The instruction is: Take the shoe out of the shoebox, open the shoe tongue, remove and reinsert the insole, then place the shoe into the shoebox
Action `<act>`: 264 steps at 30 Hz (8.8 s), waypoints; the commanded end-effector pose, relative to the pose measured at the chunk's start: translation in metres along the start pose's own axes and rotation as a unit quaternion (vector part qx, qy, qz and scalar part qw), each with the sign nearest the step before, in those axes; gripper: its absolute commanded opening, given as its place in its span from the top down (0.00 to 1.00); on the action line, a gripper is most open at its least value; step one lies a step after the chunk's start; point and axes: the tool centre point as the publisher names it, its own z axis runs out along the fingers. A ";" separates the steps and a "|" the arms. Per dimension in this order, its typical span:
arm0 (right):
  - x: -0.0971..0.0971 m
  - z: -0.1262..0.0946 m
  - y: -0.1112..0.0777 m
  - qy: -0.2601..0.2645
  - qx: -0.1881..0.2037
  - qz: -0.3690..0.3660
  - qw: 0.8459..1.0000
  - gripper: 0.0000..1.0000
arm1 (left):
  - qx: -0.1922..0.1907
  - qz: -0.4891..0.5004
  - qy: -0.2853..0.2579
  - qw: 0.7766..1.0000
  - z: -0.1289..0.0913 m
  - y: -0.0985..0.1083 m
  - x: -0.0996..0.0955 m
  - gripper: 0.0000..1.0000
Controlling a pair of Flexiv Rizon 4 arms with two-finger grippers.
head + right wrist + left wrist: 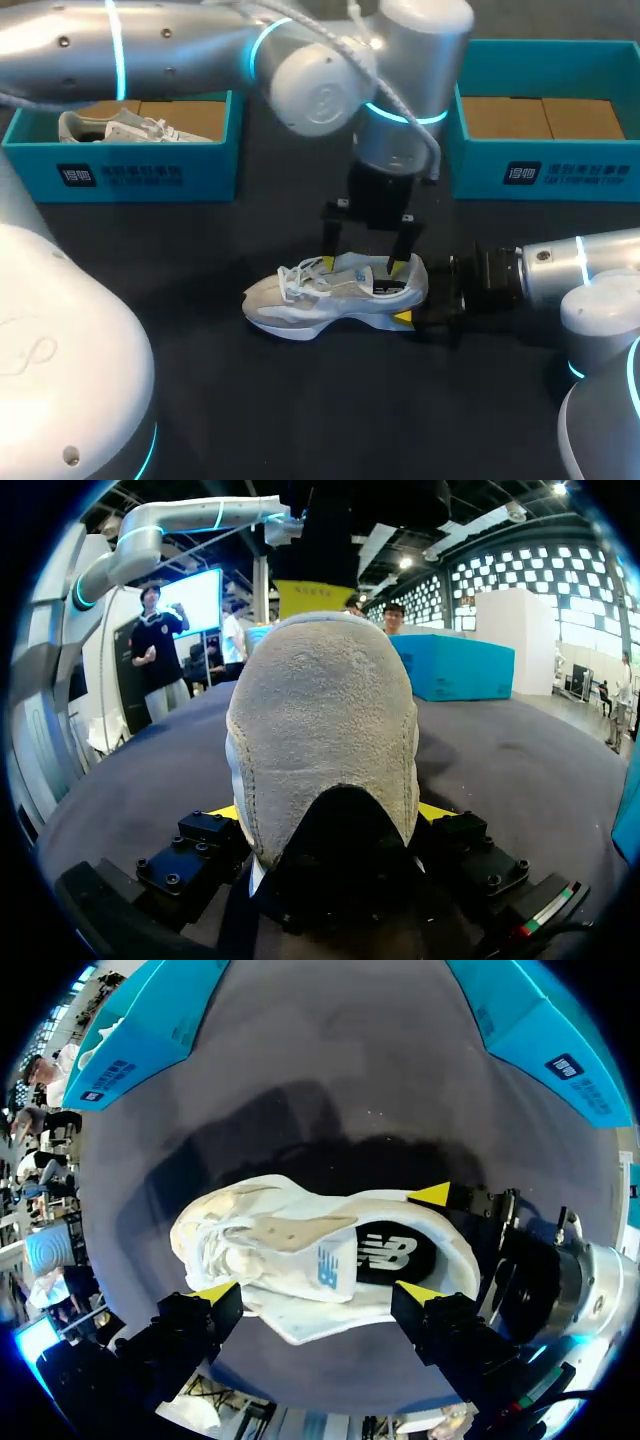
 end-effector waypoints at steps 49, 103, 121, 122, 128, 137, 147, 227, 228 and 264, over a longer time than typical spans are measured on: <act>0.000 0.000 0.001 -0.001 0.001 0.000 1.000 1.00 | -0.010 -0.048 -0.096 0.994 0.039 0.000 -0.039 0.00; 0.000 0.000 0.001 -0.001 0.001 0.000 1.000 1.00 | 0.027 -0.060 0.053 0.996 0.010 0.003 -0.100 1.00; 0.000 0.000 0.001 -0.001 0.001 0.000 1.000 1.00 | 0.023 -0.007 0.193 0.981 0.031 0.007 -0.145 1.00; 0.000 0.000 0.001 -0.001 0.001 0.000 1.000 1.00 | 0.027 -0.006 0.203 0.979 0.033 0.007 -0.147 1.00; 0.000 0.000 0.001 -0.001 0.001 0.000 1.000 1.00 | 0.027 0.018 0.263 0.964 0.054 -0.001 -0.149 1.00; 0.000 0.000 0.001 -0.001 0.001 0.000 1.000 1.00 | 0.039 0.066 0.372 0.925 0.069 -0.005 -0.162 1.00; 0.000 0.000 0.001 -0.001 0.001 0.000 1.000 1.00 | 0.019 0.079 0.410 0.909 0.081 -0.008 -0.166 1.00; 0.000 0.000 0.001 -0.001 0.001 0.000 1.000 1.00 | 0.165 0.686 0.041 0.707 -0.099 0.021 -0.119 1.00; 0.000 0.000 0.001 -0.001 0.001 0.000 1.000 1.00 | 0.165 0.686 0.041 0.707 -0.099 0.021 -0.119 1.00; 0.000 0.000 0.001 -0.001 0.001 0.000 1.000 1.00 | 0.180 0.773 0.047 0.607 -0.041 0.004 -0.011 1.00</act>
